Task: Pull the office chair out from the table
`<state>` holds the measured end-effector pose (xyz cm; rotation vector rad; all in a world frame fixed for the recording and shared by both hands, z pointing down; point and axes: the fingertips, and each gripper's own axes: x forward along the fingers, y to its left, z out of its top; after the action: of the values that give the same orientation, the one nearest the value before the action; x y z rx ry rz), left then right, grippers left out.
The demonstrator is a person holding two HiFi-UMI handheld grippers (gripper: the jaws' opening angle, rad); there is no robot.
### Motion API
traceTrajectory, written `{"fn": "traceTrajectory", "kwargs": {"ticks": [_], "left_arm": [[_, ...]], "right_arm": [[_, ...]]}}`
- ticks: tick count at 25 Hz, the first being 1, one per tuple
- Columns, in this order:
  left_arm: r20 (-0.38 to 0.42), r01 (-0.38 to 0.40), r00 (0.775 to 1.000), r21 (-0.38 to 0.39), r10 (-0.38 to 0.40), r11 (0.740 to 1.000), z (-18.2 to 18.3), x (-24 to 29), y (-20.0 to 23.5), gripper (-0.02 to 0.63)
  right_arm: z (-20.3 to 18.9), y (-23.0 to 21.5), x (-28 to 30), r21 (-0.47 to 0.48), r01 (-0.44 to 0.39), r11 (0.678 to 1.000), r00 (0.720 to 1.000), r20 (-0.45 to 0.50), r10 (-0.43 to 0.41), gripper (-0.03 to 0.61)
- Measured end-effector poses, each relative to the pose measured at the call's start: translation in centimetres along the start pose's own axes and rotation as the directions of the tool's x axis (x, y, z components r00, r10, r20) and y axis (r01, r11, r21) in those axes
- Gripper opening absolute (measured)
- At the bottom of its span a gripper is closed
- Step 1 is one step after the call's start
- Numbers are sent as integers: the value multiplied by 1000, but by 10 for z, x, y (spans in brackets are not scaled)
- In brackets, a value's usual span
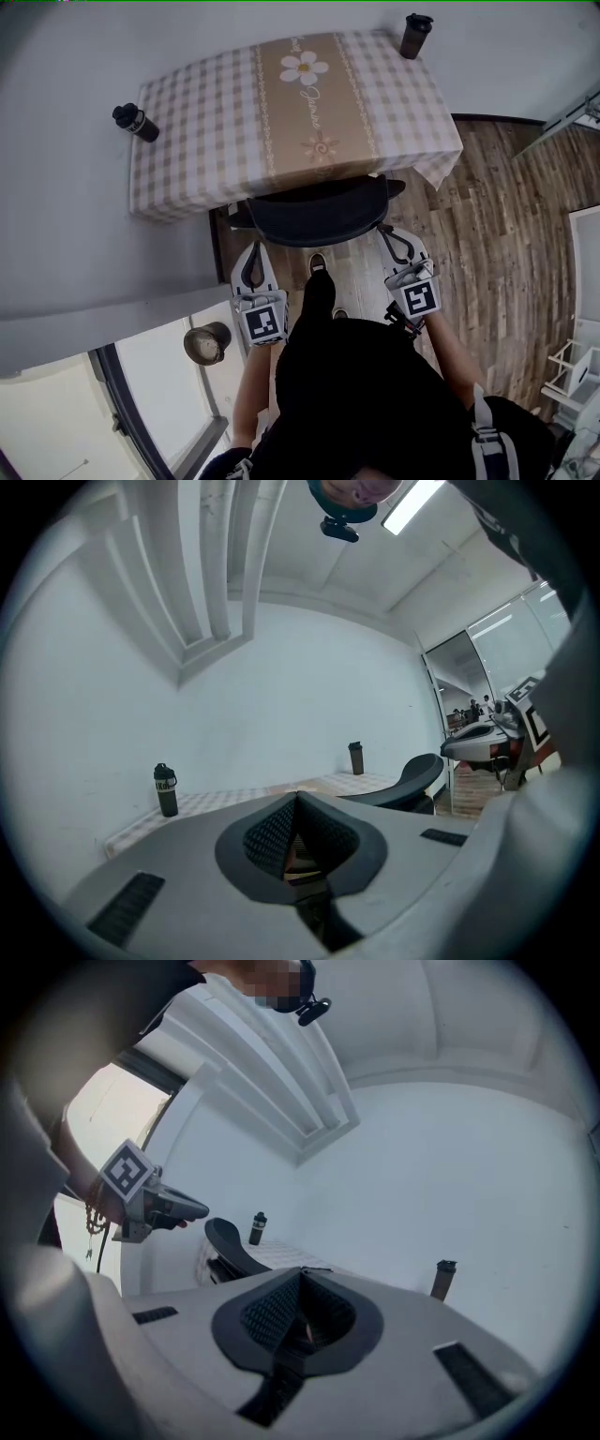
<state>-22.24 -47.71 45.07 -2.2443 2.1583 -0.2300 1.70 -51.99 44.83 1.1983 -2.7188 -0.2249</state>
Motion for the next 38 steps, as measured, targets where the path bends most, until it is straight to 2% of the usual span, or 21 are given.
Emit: {"fn": "traceTrajectory", "kwargs": {"ticks": [3,6,8,10,12,13,15,16,18,19,20,21,22,23,24,26,31,34,36,38], "left_arm": [[-21,15,1000,19,-15,1000,-9,16,18,0],[-89,36,996,94,-27,995,-27,32,37,-2],[-173,66,984,149,-39,987,-52,44,50,0],[-241,117,968,174,-73,978,-73,57,58,6],[-280,188,951,200,-128,962,-86,67,61,9],[-294,233,942,230,-161,945,-90,70,59,9],[-331,322,919,310,-216,895,-100,76,56,9],[-355,368,903,348,-243,862,-105,78,52,9],[-413,471,860,414,-301,779,-116,76,43,9],[-445,522,834,447,-326,727,-121,73,38,15],[-475,566,810,479,-344,671,-127,70,35,49],[-499,601,789,506,-359,618,-132,69,31,57],[-515,627,772,525,-373,575,-137,69,28,58],[-522,642,762,535,-383,549,-140,71,25,52],[-524,650,756,536,-391,539,-141,73,24,51],[-532,665,743,520,-405,536,-141,76,24,58],[-578,724,684,462,-445,513,-141,80,21,66],[-598,754,650,432,-469,495,-141,80,19,69],[-615,775,624,408,-481,483,-142,76,19,98],[-624,790,603,379,-497,482,-142,75,18,137]], "right_arm": [[-15,-37,11,-36,47,998,998,-47,-49,6],[-35,-67,22,-165,47,985,991,-119,-67,6],[-51,-72,32,-289,-37,957,981,-193,-21,6],[-66,-73,42,-383,-149,912,958,-284,37,6],[-81,-70,50,-431,-264,863,922,-376,94,8],[-89,-66,53,-453,-327,830,899,-420,125,8],[-109,-55,59,-492,-455,742,842,-508,180,17],[-119,-49,62,-500,-515,697,810,-550,204,53],[-134,-41,65,-498,-603,624,753,-612,240,97],[-139,-38,67,-493,-627,603,735,-631,249,97],[-143,-36,68,-486,-644,590,720,-647,252,97],[-146,-34,68,-478,-659,581,704,-664,252,97],[-148,-34,67,-468,-675,570,685,-684,250,97],[-151,-33,67,-458,-692,559,667,-701,253,97],[-153,-33,69,-445,-706,552,652,-712,261,85],[-154,-33,72,-415,-727,547,628,-725,284,87],[-156,-37,75,-396,-776,491,575,-764,292,81],[-157,-37,73,-381,-777,502,568,-768,296,78],[-159,-39,70,-375,-779,503,561,-774,293,80],[-161,-43,68,-359,-793,493,538,-791,290,82]]}}
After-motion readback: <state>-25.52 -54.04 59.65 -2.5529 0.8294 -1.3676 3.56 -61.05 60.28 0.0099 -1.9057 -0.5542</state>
